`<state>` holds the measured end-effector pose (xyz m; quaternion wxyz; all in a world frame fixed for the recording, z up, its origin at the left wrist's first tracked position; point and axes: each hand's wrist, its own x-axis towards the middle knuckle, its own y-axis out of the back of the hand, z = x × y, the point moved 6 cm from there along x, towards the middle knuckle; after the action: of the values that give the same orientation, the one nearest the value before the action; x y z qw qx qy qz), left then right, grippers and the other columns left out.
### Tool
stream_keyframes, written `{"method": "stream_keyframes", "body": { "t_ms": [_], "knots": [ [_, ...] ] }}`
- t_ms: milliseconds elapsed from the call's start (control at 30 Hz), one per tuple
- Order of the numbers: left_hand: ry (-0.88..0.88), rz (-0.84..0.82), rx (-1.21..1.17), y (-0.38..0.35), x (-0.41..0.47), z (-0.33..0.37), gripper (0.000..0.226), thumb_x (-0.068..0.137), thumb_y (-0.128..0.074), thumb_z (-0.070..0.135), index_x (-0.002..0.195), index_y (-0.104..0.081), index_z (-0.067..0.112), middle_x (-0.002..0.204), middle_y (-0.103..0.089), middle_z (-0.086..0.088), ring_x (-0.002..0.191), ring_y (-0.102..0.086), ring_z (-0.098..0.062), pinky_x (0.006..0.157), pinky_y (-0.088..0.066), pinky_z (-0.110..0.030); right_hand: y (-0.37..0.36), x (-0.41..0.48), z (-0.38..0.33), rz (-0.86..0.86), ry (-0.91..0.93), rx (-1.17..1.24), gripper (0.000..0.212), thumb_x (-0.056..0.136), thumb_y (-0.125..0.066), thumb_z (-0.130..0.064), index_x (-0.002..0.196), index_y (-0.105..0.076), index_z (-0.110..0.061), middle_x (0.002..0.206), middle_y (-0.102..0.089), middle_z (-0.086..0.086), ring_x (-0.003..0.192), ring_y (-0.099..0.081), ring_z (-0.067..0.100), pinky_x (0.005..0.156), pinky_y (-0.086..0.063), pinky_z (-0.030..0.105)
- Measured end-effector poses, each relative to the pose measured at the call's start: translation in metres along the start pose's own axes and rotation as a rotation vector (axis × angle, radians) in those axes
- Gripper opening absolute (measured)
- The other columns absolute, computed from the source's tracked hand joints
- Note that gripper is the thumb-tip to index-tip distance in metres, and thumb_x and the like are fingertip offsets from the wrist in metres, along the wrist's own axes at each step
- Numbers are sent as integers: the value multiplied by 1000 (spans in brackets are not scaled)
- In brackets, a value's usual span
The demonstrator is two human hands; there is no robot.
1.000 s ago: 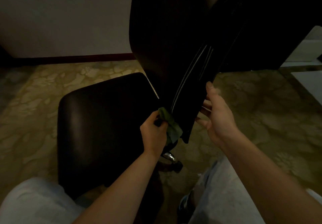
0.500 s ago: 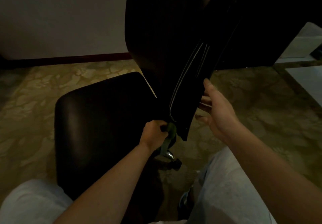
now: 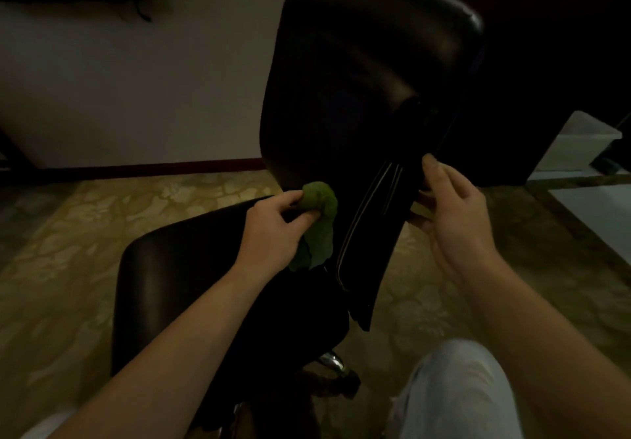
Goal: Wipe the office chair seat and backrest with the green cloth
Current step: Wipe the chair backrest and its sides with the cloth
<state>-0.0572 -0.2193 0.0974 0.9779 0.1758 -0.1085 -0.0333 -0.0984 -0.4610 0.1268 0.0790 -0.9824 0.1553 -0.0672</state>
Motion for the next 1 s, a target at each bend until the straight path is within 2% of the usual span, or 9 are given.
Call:
{"method": "stream_keyframes", "body": {
  "t_ms": [167,300,367,467,600,667,800,1000],
  "knots": [
    [-173,11,93,-17,19,52,35,90,-74,23,124,-71,16,113,-74,5,106,-68,-7,94,-58,-33,-4,6,-17,-9,-19,24,33,92,-60,-45,99,-76,-17,106,-75,3,101,-71,21,90,-56,48],
    [-314,104,206,-26,25,91,37,89,-75,24,124,-71,14,115,-72,4,107,-65,-5,95,-55,-26,-3,5,-19,24,-12,22,33,92,-61,-46,96,-76,-16,99,-76,3,97,-72,21,82,-57,41],
    [-364,158,248,-32,23,102,33,86,-78,25,117,-74,14,111,-72,5,102,-64,-4,91,-53,-20,-3,5,-19,31,-12,25,33,92,-62,-46,91,-76,-16,96,-76,3,93,-72,20,81,-58,40],
    [-369,227,261,-40,19,104,25,82,-81,30,104,-76,18,100,-69,9,92,-62,-1,82,-48,-9,-3,4,-18,36,-12,31,32,90,-63,-48,85,-76,-19,92,-75,1,91,-72,17,79,-58,38],
    [-348,286,273,-46,18,103,20,80,-83,33,94,-76,21,88,-63,13,81,-60,0,71,-45,-6,-5,3,-18,30,-7,40,30,91,-62,-48,79,-76,-24,90,-75,-1,90,-72,15,76,-56,34],
    [-345,296,275,-48,19,104,19,79,-84,32,92,-75,22,86,-62,13,79,-59,-1,70,-45,-7,-5,3,-17,31,-7,51,30,91,-62,-47,77,-75,-24,89,-75,-1,89,-72,16,75,-55,33],
    [-347,305,287,-52,17,101,16,80,-83,28,91,-73,20,87,-61,12,80,-58,-3,72,-48,-14,-5,3,-15,37,-11,60,32,92,-61,-47,86,-75,-19,92,-75,0,92,-72,18,75,-55,33],
    [-336,325,235,-54,14,93,14,82,-81,25,91,-74,16,86,-61,12,80,-58,-2,71,-47,-13,-4,4,-12,39,-8,62,35,89,-62,-50,91,-75,-17,97,-74,4,96,-71,21,83,-56,39]
  ]
}}
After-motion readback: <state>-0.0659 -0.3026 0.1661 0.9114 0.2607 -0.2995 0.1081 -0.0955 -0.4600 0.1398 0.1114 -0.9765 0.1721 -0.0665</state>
